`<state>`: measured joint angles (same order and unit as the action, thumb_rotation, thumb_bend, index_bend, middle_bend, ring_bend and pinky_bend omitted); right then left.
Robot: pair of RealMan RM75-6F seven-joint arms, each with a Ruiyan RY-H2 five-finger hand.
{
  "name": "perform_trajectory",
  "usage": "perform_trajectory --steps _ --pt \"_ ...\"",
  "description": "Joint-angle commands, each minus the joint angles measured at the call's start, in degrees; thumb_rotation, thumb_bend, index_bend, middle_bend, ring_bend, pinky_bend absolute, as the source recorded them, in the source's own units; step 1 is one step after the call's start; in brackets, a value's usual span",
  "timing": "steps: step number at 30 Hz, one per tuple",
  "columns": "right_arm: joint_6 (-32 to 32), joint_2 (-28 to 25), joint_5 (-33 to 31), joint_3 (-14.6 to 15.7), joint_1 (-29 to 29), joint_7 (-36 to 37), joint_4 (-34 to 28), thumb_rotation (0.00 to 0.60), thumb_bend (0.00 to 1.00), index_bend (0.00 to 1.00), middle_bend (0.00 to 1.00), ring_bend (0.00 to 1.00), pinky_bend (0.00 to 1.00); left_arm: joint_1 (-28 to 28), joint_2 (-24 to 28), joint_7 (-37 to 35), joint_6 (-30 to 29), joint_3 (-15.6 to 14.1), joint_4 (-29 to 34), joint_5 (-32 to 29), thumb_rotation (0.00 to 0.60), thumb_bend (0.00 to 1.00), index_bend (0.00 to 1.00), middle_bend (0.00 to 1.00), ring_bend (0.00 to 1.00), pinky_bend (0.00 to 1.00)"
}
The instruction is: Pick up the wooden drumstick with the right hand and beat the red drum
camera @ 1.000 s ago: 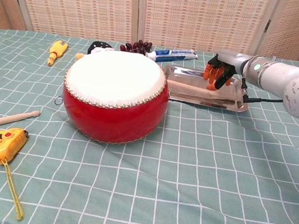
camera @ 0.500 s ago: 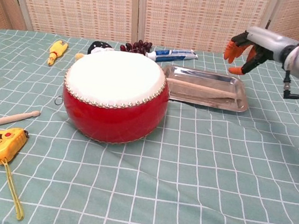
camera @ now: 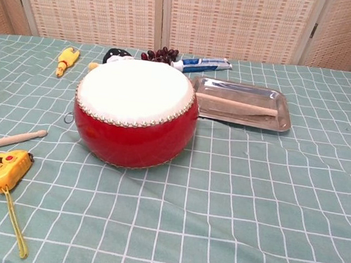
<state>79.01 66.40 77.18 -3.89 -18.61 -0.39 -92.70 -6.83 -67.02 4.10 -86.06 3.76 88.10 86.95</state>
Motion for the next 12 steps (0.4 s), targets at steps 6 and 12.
perform_trajectory --steps 6,12 --pt "9.1 -1.2 7.7 5.6 8.4 -2.9 -4.0 0.600 0.30 0.00 0.02 0.00 0.00 0.0 0.0 0.6 -0.7 0.1 0.4 0.3 0.600 0.32 0.00 0.00 0.00 0.00" --pt "11.7 -0.8 9.0 6.4 11.6 -4.4 -5.0 0.600 0.30 0.00 0.01 0.00 0.00 -0.3 0.2 0.9 0.3 0.0 0.5 -0.1 0.600 0.32 0.00 0.00 0.00 0.00"
